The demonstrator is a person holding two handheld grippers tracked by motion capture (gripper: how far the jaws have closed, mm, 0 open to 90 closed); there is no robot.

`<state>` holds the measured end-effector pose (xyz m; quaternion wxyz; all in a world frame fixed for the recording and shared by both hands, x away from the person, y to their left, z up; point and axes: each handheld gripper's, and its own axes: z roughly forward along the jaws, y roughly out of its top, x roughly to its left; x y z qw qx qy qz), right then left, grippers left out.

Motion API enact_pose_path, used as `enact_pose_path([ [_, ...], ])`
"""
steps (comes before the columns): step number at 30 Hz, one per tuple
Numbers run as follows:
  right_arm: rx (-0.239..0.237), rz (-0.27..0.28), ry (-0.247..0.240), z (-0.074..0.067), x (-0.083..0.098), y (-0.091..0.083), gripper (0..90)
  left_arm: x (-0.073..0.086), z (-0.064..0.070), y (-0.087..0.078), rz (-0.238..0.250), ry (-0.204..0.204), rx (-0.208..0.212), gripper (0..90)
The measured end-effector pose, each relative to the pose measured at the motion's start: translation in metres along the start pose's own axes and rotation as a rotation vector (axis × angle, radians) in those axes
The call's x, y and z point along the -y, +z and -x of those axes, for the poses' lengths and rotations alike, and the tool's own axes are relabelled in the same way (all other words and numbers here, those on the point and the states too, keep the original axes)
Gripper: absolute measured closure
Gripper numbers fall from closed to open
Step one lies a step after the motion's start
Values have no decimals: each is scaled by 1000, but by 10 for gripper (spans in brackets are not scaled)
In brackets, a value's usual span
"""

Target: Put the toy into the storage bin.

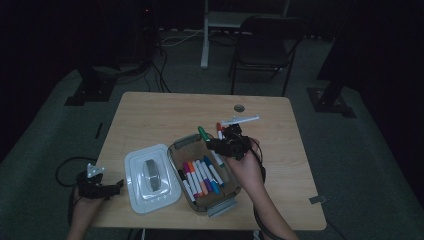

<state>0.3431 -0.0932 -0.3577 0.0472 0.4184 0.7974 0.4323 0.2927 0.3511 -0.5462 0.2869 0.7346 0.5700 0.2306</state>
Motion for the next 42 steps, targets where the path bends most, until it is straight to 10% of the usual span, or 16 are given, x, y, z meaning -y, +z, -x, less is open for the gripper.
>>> enact_pose_path([
  [11, -92, -93, -10, -27, 9, 46, 770, 0, 0, 0, 1, -3, 0, 5],
  [20, -76, -233, -34, -35, 26, 87, 769, 0, 0, 0, 1, 1, -1, 5],
  [42, -92, -504, -78, -33, 37, 130, 763, 0, 0, 0, 0, 1, -1, 5],
])
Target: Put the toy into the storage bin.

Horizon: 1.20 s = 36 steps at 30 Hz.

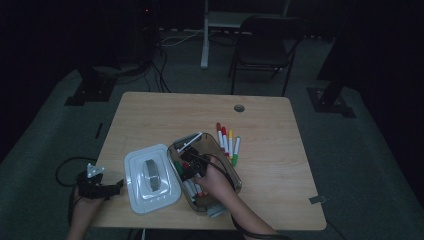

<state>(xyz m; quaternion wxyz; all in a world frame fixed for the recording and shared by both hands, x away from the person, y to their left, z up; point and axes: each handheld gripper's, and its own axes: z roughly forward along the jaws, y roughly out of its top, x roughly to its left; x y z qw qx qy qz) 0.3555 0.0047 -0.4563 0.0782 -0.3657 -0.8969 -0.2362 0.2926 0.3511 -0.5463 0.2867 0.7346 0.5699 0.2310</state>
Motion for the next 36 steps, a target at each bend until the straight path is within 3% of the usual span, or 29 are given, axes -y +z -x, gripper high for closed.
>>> enact_pose_path([
  [9, 29, -43, -7, 0, 0, 8, 727, 0, 0, 0, 0, -1, 1, 5],
  [15, 30, -23, -10, 0, 1, 5, 676, 0, 0, 0, 1, -1, 0, 5],
  [19, 16, 43, -12, 4, 3, -9, 597, 0, 0, 0, 2, -1, 0, 5],
  [23, 44, 122, -27, 9, 8, -31, 493, 0, 0, 0, 2, -1, -1, 5],
  [27, 69, 216, -35, 17, 15, -59, 455, 0, 0, 0, 2, -1, 0, 5],
  [31, 103, 276, -24, 27, 22, -76, 444, 0, 0, 0, 0, 1, 0, 5],
  [32, 115, 322, 7, 37, 29, -90, 445, 0, 0, 0, 0, 0, 0, 5],
  [36, 137, 361, 38, 49, 38, -103, 439, 0, 0, 0, 2, -1, 0, 5],
])
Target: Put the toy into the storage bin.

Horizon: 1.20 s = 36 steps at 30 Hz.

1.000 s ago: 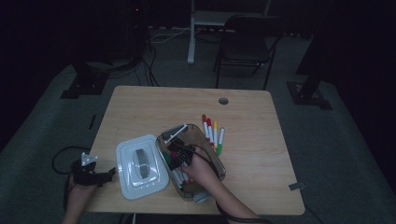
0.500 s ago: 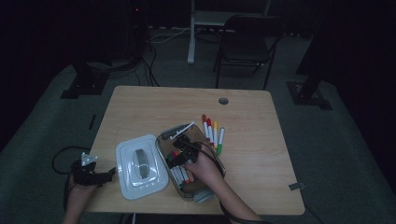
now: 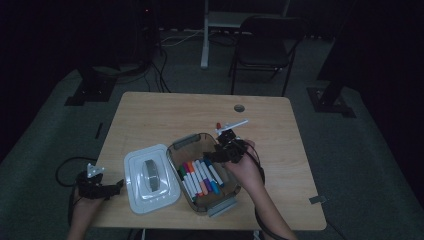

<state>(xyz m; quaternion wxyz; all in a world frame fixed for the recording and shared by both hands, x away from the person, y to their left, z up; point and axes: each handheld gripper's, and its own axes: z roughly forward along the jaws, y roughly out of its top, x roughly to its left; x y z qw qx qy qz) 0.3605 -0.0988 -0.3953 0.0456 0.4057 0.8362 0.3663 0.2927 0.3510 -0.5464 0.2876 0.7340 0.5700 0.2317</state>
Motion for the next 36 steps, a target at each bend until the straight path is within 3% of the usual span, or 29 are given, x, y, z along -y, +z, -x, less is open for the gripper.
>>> enact_pose_path([
  [3, 37, 33, 42, 19, 7, -14, 440, 0, 0, 0, 0, 0, 0, 5],
  [7, 75, 30, 80, 36, 14, -21, 454, 0, 0, 0, 0, 0, 0, 5],
  [10, 105, 15, 86, 44, 18, -20, 455, 0, 0, 0, -2, 4, 0, 5],
  [13, 143, 21, 135, 57, 23, -17, 456, 0, 0, 0, -2, -1, 1, 5],
  [20, 210, -18, 215, 86, 39, 4, 455, 0, 0, 0, -1, -1, 1, 5],
  [25, 220, -36, 258, 100, 48, 21, 455, 0, 0, 0, -1, -1, 1, 5],
  [36, 264, -51, 334, 118, 47, 48, 462, 0, 0, 0, -2, 0, 1, 5],
])
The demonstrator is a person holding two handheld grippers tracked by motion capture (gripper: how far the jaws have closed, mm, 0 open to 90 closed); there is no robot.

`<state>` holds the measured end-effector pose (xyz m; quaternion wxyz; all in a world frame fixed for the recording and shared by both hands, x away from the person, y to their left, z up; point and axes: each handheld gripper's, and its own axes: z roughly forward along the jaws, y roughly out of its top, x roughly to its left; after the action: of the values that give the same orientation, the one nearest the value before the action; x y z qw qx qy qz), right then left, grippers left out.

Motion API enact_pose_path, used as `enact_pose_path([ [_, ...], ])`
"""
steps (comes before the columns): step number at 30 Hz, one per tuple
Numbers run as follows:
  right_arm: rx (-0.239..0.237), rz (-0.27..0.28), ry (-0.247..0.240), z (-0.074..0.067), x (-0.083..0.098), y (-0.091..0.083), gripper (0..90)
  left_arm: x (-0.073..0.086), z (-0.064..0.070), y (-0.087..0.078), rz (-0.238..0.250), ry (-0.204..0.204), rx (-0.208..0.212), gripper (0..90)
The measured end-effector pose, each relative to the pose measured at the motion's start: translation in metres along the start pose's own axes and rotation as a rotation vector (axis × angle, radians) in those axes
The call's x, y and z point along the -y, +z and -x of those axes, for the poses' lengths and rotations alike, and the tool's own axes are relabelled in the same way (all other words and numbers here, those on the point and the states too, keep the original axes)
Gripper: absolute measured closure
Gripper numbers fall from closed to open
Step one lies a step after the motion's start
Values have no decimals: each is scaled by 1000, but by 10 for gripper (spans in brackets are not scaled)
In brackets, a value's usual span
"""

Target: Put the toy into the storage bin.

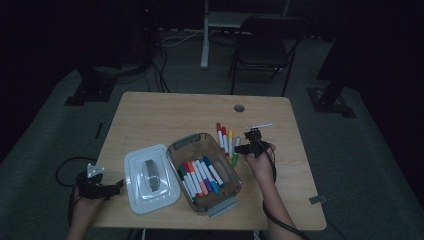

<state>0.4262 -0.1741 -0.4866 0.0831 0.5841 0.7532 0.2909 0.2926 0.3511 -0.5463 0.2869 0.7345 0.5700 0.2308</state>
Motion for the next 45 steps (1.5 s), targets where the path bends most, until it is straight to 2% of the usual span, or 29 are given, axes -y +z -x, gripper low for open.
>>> enact_pose_path([
  [8, 13, 2, 33, -3, -6, 17, 437, 0, 0, 0, 0, 0, 0, 5],
  [10, 33, 6, 40, -4, -7, 20, 437, 0, 0, 0, 1, -1, 0, 5],
  [14, 37, 4, 50, -4, -9, 24, 493, 0, 0, 0, 1, -1, 0, 5],
  [18, 33, 6, 66, -3, -10, 28, 502, 0, 0, 0, 0, 0, 0, 5],
  [22, 45, -10, 73, -1, -9, 33, 511, 0, 0, 0, 0, 0, 0, 5],
  [27, 56, -60, 65, 4, -4, 37, 591, 0, 0, 0, -1, 0, 0, 5],
  [36, 52, -75, 45, 14, 2, 31, 718, 0, 0, 0, 1, -1, 0, 5],
  [38, 55, -76, 58, 19, 4, 29, 759, 0, 0, 0, 1, -1, 0, 5],
  [43, 61, -75, 83, 23, 5, 27, 768, 0, 0, 0, 1, -1, 0, 5],
  [45, 39, -55, 114, 30, 7, 21, 768, 0, 0, 0, 0, 0, 0, 5],
])
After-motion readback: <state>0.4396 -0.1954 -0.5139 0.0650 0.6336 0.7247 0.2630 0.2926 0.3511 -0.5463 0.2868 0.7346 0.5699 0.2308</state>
